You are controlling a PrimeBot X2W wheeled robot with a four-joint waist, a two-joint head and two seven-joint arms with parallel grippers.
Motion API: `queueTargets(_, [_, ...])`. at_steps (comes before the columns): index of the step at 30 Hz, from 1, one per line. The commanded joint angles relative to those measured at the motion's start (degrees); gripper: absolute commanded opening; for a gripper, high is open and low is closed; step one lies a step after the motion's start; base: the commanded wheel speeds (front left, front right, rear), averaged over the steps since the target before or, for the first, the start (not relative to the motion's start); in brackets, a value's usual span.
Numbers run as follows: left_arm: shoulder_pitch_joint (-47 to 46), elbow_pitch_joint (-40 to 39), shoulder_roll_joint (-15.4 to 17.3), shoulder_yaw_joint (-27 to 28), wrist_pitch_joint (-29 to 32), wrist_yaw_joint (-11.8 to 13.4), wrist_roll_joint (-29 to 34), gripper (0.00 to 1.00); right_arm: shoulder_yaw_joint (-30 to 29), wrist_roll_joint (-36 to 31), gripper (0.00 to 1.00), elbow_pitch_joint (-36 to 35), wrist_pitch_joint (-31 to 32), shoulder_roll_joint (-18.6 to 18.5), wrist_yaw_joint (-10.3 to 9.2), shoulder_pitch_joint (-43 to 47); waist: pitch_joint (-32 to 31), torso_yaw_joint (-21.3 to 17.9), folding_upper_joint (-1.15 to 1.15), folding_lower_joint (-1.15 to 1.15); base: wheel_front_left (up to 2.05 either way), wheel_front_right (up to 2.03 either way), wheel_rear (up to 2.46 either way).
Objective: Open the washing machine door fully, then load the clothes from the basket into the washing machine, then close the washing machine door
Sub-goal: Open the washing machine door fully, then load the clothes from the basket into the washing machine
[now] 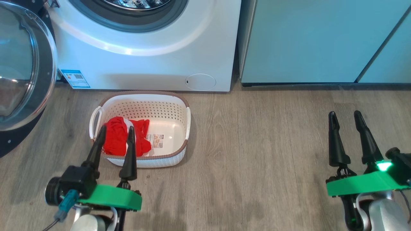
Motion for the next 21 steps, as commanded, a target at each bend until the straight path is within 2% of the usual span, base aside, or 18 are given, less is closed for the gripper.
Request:
queueTargets(1, [-1.6,-1.6,0.3,1.4,-0.3,0.6,0.0,1.00,1.3,-0.5,1.00,-1.7,-0.6,-0.1,0.45,-1.4,-0.1,0.1,0.00,0.00,0.00,0.00,0.00])
queueTargets(21, [-2.2,-1.7,0.3,0.6,-0.3,1.1,-0.1,1.00,1.4,-0.7,1.00,-1.7,-0.6,-0.1,0.45,-1.4,-0.2,0.7,0.00,0.00,0.00,0.00,0.00])
